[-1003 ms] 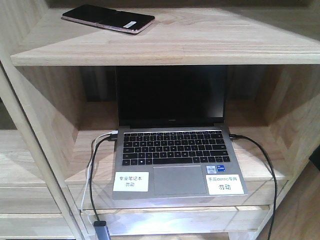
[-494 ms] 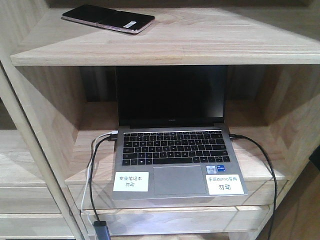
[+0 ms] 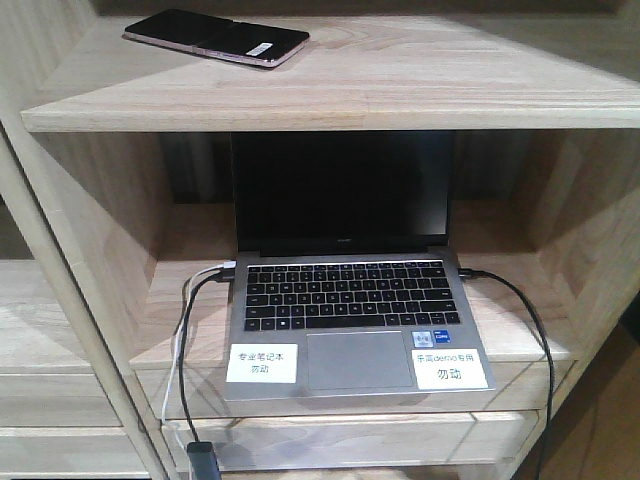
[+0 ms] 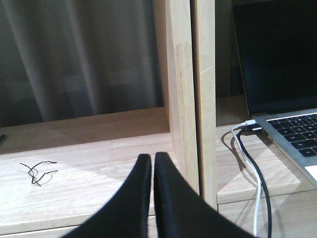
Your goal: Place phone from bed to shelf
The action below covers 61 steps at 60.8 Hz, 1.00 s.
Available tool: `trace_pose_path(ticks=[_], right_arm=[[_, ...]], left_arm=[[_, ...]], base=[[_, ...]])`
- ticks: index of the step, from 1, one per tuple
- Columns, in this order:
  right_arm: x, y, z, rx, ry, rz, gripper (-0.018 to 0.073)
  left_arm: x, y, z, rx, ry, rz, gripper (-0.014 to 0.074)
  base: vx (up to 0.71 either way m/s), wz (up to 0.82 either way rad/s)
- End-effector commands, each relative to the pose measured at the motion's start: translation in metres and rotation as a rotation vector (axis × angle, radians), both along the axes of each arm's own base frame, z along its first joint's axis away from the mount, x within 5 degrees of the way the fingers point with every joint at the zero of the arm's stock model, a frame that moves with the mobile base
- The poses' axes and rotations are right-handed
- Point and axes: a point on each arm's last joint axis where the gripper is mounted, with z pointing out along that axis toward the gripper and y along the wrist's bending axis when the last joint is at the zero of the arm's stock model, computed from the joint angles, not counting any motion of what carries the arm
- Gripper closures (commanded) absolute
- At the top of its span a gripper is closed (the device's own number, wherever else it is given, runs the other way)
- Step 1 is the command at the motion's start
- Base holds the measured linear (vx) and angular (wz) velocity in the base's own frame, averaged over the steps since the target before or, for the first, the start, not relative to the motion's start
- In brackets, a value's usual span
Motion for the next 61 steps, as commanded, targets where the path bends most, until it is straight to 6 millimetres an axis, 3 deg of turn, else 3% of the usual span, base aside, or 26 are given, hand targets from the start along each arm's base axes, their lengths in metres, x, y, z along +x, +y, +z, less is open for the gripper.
trace_pose_path(ticks=[1, 21, 40, 61], right_arm=[[0.003, -0.006, 0.012, 0.027, -0.048, -0.076, 0.0569], [0.001, -0.025, 0.006, -0.033, -0.066, -0.330, 0.0569], [-0.002, -0.038, -0.063, -0.116, 0.007, -0.530, 0.0569], [0.006, -0.045, -0.107, -0.129, -0.009, -0.634, 0.0569]], left_arm=[[-0.001, 0.000, 0.015, -0.018, -0.098, -0.002, 0.0595], [-0.001, 0.000, 0.015, -0.018, -0.098, -0.002, 0.0595], [-0.001, 0.000, 0.015, -0.018, -0.098, -0.002, 0.0595], [-0.001, 0.000, 0.015, -0.018, -0.098, -0.002, 0.0595]], base=[[0.00, 0.00], [0.00, 0.00], [0.00, 0.00], [0.00, 0.00]])
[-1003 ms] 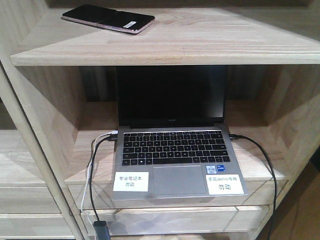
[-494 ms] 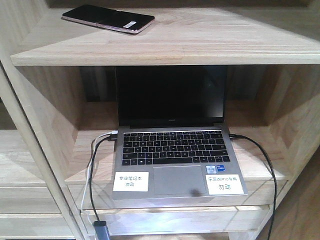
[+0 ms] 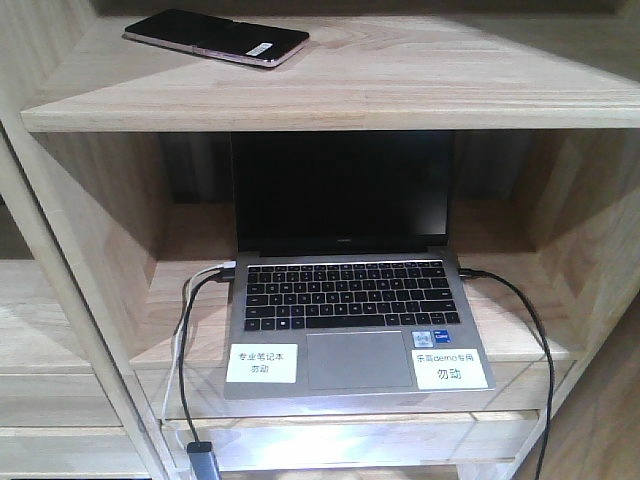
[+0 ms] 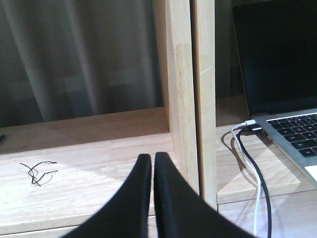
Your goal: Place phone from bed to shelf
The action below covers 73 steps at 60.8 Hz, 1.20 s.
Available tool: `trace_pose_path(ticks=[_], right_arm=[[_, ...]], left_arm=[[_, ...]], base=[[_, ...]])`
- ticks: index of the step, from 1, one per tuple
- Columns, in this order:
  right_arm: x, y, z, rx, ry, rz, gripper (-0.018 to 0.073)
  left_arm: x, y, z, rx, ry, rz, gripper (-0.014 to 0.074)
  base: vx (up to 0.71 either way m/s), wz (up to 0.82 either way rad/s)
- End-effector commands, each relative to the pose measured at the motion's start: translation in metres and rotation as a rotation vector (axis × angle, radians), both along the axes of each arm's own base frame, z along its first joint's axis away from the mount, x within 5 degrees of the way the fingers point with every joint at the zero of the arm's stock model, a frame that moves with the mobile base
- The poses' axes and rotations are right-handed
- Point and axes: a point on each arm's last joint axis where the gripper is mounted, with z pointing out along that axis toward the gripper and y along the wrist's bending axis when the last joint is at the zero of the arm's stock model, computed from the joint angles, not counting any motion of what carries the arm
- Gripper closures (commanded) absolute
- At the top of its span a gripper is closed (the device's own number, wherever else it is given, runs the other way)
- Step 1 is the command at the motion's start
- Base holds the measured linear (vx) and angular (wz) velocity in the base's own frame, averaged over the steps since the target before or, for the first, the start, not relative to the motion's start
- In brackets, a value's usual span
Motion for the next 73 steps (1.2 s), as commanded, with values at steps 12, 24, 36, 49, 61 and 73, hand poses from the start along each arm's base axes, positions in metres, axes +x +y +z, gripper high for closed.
trace_pose_path(ticks=[12, 24, 36, 49, 61, 73], right_arm=[[0.006, -0.002, -0.015, -0.016, -0.194, -0.024, 0.0569], [-0.001, -0.001, -0.014, -0.014, -0.263, -0.017, 0.0569], [-0.005, 0.005, -0.015, -0.034, -0.270, 0.085, 0.0569], [-0.005, 0.006, -0.019, -0.089, -0.233, 0.121, 0.0569], [-0.005, 0.006, -0.019, -0.081, -0.233, 0.120, 0.0569], [-0.005, 0.006, -0.018, -0.068, -0.246, 0.119, 0.0569]], left_arm=[[-0.001, 0.000, 0.015, -0.018, -0.098, -0.002, 0.0595], [-0.001, 0.000, 0.015, -0.018, -0.098, -0.002, 0.0595], [-0.001, 0.000, 0.015, -0.018, -0.099, -0.002, 0.0595], [-0.001, 0.000, 0.015, -0.018, -0.099, -0.002, 0.0595], [-0.001, 0.000, 0.015, -0.018, -0.099, -0.002, 0.0595], [-0.001, 0.000, 0.015, -0.018, -0.099, -0.002, 0.0595]], base=[[0.00, 0.00], [0.00, 0.00], [0.00, 0.00], [0.00, 0.00], [0.00, 0.00], [0.00, 0.00]])
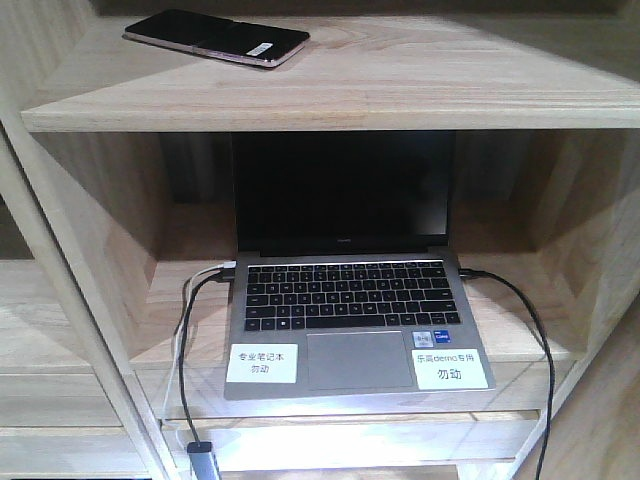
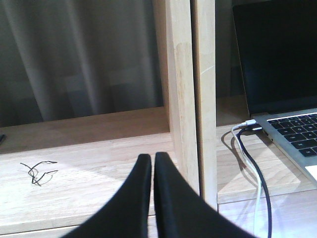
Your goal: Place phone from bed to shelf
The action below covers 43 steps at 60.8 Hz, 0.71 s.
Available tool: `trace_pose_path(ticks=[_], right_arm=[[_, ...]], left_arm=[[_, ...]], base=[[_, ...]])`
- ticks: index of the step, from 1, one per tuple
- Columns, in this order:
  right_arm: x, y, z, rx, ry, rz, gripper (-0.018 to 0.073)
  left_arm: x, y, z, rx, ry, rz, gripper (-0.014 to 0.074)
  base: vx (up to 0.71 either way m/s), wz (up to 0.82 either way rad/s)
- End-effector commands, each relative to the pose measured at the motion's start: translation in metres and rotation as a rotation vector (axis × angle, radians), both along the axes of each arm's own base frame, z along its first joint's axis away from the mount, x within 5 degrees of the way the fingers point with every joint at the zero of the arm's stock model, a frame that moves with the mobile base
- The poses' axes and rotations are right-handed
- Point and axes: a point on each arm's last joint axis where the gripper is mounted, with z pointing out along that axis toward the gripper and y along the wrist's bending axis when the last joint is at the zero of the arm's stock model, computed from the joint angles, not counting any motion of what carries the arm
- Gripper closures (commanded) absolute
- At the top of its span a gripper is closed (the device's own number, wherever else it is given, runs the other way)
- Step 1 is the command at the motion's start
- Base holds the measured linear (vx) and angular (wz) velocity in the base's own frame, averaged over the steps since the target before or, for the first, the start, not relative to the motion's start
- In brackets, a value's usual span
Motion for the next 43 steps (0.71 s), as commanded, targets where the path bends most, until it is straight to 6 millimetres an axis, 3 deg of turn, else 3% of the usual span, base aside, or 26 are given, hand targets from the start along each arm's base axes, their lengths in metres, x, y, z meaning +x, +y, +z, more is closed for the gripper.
trace_pose_path(ticks=[1, 43], right_arm=[[-0.0008, -0.0001, 0.0067, -0.002, -0.091, 0.000, 0.0569], [-0.0009, -0.0001, 0.0081, 0.001, -0.106, 0.000, 0.0569]], left_arm=[[-0.0009, -0.0001, 0.0146, -0.018, -0.099, -0.002, 0.0595], [-0.0009, -0.0001, 0.0146, -0.018, -0.099, -0.002, 0.0595]], base=[[0.00, 0.00], [0.00, 0.00]])
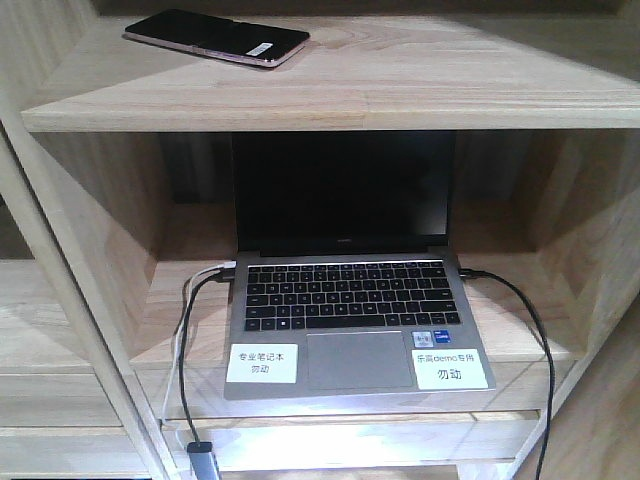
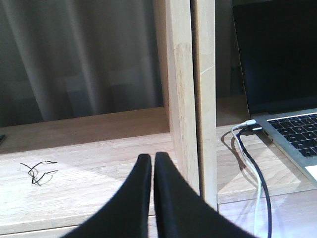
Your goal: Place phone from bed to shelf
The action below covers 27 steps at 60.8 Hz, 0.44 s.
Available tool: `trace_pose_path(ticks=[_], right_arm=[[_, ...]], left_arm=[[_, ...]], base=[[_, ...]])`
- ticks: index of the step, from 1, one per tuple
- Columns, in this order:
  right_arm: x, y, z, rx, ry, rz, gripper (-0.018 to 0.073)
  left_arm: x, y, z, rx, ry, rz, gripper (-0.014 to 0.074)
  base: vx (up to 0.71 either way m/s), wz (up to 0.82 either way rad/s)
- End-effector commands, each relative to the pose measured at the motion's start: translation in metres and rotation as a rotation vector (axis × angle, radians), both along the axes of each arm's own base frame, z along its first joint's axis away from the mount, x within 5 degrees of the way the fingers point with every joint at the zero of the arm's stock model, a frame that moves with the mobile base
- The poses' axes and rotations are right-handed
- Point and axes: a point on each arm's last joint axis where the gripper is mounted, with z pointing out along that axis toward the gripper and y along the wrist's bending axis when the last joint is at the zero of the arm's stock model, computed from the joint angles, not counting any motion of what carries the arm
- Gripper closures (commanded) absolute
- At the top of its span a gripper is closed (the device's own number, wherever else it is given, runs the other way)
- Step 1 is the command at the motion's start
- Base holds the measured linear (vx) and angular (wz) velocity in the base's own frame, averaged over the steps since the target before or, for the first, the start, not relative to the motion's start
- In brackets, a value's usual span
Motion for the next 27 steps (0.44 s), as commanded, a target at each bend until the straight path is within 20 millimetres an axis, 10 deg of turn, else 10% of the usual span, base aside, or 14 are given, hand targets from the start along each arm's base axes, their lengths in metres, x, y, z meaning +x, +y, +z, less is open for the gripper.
trace_pose_path(ticks=[1, 27], right_arm=[[-0.0009, -0.0001, 0.0071, -0.001, -0.095, 0.000, 0.0569], [-0.0009, -0.0001, 0.0071, -0.001, -0.095, 0.000, 0.0569]], left_arm=[[-0.0009, -0.0001, 0.0146, -0.018, -0.099, -0.002, 0.0595], [-0.0009, -0.0001, 0.0146, -0.018, -0.099, -0.002, 0.0595]], base=[[0.00, 0.00], [0.00, 0.00]])
